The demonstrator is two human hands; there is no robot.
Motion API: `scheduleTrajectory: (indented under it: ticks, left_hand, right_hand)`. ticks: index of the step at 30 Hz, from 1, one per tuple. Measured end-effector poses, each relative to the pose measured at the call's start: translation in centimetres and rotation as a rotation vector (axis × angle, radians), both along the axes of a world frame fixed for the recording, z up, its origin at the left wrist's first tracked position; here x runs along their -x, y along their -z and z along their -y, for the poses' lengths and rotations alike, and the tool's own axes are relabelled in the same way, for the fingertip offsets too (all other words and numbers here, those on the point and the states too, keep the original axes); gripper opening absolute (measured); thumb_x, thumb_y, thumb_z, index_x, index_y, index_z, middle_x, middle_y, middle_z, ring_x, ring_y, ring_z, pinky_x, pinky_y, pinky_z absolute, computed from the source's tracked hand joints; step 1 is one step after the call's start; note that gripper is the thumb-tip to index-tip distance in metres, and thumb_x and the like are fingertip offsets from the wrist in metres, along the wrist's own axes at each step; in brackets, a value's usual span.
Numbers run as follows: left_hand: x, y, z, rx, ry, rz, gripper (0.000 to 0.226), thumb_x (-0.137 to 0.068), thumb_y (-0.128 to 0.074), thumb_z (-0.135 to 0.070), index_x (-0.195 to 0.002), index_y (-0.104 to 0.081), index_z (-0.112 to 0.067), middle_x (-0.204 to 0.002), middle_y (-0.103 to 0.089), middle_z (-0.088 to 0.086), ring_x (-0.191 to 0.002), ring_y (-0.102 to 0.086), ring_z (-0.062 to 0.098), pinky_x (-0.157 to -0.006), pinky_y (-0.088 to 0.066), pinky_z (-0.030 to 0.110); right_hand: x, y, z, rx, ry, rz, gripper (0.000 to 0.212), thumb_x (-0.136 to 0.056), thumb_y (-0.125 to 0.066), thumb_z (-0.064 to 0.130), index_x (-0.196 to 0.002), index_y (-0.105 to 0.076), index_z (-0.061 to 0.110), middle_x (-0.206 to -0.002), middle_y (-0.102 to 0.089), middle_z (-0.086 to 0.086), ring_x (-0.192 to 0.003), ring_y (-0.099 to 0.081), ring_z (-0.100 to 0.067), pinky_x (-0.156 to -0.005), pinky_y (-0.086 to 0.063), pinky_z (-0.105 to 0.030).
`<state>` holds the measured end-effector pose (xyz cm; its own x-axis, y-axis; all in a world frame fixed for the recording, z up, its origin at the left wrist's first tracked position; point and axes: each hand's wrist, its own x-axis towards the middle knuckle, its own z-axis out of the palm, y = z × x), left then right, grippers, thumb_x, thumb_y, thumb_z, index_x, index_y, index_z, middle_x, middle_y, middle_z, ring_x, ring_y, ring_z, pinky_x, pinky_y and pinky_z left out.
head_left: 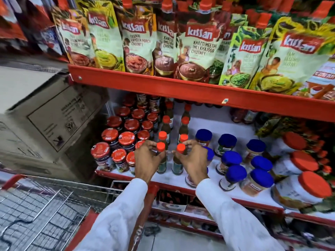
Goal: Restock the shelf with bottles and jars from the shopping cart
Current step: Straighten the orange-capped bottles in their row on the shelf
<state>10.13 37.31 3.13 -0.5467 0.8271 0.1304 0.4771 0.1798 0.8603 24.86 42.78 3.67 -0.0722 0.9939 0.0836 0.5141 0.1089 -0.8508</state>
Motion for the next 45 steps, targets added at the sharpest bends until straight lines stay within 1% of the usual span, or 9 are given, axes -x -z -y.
scheduleTrajectory:
  ticks: [4, 7, 13, 17, 24, 28, 31, 35, 45]
  left_hand:
    - [1.4, -0.1, 0.2, 0.023, 0.069, -0.006, 0.024, -0.068, -0.083, -0.016, -0.086, -0.069, -0.025, -0.077, -0.073, -0.007, -0.070, -0.068, 0.001, -0.070, -0.059, 0.023]
    - [1.8, -0.6, 0.4, 0.040, 0.134, -0.022, 0.027, -0.069, -0.079, -0.009, -0.095, -0.075, -0.016, -0.080, -0.074, -0.007, -0.073, -0.067, -0.002, -0.071, -0.056, 0.012]
    - [2.5, -0.3, 0.5, 0.052, 0.269, -0.019, 0.038, -0.070, -0.072, -0.011, -0.106, -0.073, -0.022, -0.093, -0.077, -0.008, -0.086, -0.071, 0.005, -0.084, -0.060, 0.033]
    - [2.4, 0.1, 0.8, 0.030, 0.275, 0.050, 0.045, -0.074, -0.068, -0.004, -0.115, -0.070, -0.022, -0.103, -0.075, -0.009, -0.093, -0.070, 0.004, -0.092, -0.058, 0.034]
    - [1.9, 1.2, 1.1, 0.002, 0.157, 0.170, 0.060, -0.070, -0.085, -0.011, -0.125, -0.062, -0.018, -0.109, -0.072, -0.006, -0.100, -0.068, 0.008, -0.093, -0.053, 0.026]
    - [1.2, 1.3, 1.1, -0.001, 0.050, 0.116, 0.040, -0.067, -0.089, -0.021, -0.102, -0.072, -0.014, -0.089, -0.075, -0.005, -0.082, -0.071, 0.009, -0.071, -0.051, 0.015]
    - [1.0, 1.3, 1.1, -0.009, 0.031, 0.071, 0.023, -0.068, -0.087, -0.022, -0.087, -0.075, -0.015, -0.076, -0.074, -0.008, -0.074, -0.071, 0.007, -0.067, -0.049, 0.017]
    - [0.7, 1.2, 1.1, -0.009, 0.055, 0.037, 0.017, -0.070, -0.085, -0.021, -0.084, -0.077, -0.016, -0.073, -0.073, -0.011, -0.074, -0.070, 0.006, -0.068, -0.051, 0.015]
    - [0.4, 1.2, 1.0, -0.002, 0.076, 0.049, 0.017, -0.071, -0.084, -0.021, -0.086, -0.078, -0.018, -0.076, -0.074, -0.010, -0.077, -0.068, -0.001, -0.068, -0.046, 0.012]
  right_hand:
    - [-0.9, -0.2, 0.2, 0.020, -0.073, -0.036, 0.034, -0.068, -0.082, 0.009, -0.097, -0.066, 0.016, -0.077, -0.068, 0.014, -0.068, -0.064, 0.008, -0.071, -0.056, -0.016]
    - [-1.4, -0.3, 0.2, 0.051, -0.119, -0.034, 0.043, -0.069, -0.080, 0.003, -0.106, -0.065, 0.017, -0.091, -0.073, 0.005, -0.081, -0.068, -0.001, -0.078, -0.058, -0.020]
    - [-1.5, 0.1, 0.6, 0.077, -0.169, -0.053, 0.051, -0.070, -0.078, 0.001, -0.115, -0.062, 0.021, -0.103, -0.072, 0.006, -0.091, -0.069, -0.007, -0.088, -0.057, -0.026]
    - [-1.1, 0.3, 1.2, 0.038, -0.105, -0.033, 0.051, -0.068, -0.083, 0.012, -0.114, -0.062, 0.021, -0.096, -0.070, 0.010, -0.083, -0.063, 0.004, -0.078, -0.052, -0.012]
    - [0.2, 1.3, 1.6, -0.010, 0.081, -0.033, 0.040, -0.061, -0.090, 0.035, -0.090, -0.066, 0.022, -0.084, -0.072, 0.007, -0.074, -0.064, -0.003, -0.070, -0.057, -0.024]
    - [-0.1, 1.7, 1.5, -0.006, 0.073, -0.038, 0.034, -0.065, -0.088, 0.029, -0.092, -0.071, 0.018, -0.084, -0.075, 0.004, -0.073, -0.067, -0.006, -0.073, -0.060, -0.030]
    - [-0.7, 1.6, 1.5, 0.010, 0.025, -0.058, 0.029, -0.067, -0.087, 0.022, -0.092, -0.072, 0.018, -0.083, -0.075, 0.004, -0.075, -0.070, -0.008, -0.076, -0.060, -0.029]
    - [-1.3, 1.2, 1.8, 0.015, -0.042, -0.072, 0.027, -0.069, -0.086, 0.017, -0.093, -0.073, 0.015, -0.082, -0.075, 0.003, -0.075, -0.070, -0.005, -0.075, -0.057, -0.022]
    - [-1.4, 1.0, 1.9, 0.003, -0.129, -0.028, 0.026, -0.074, -0.082, 0.017, -0.098, -0.073, 0.019, -0.088, -0.076, 0.005, -0.081, -0.070, -0.006, -0.082, -0.058, -0.028]
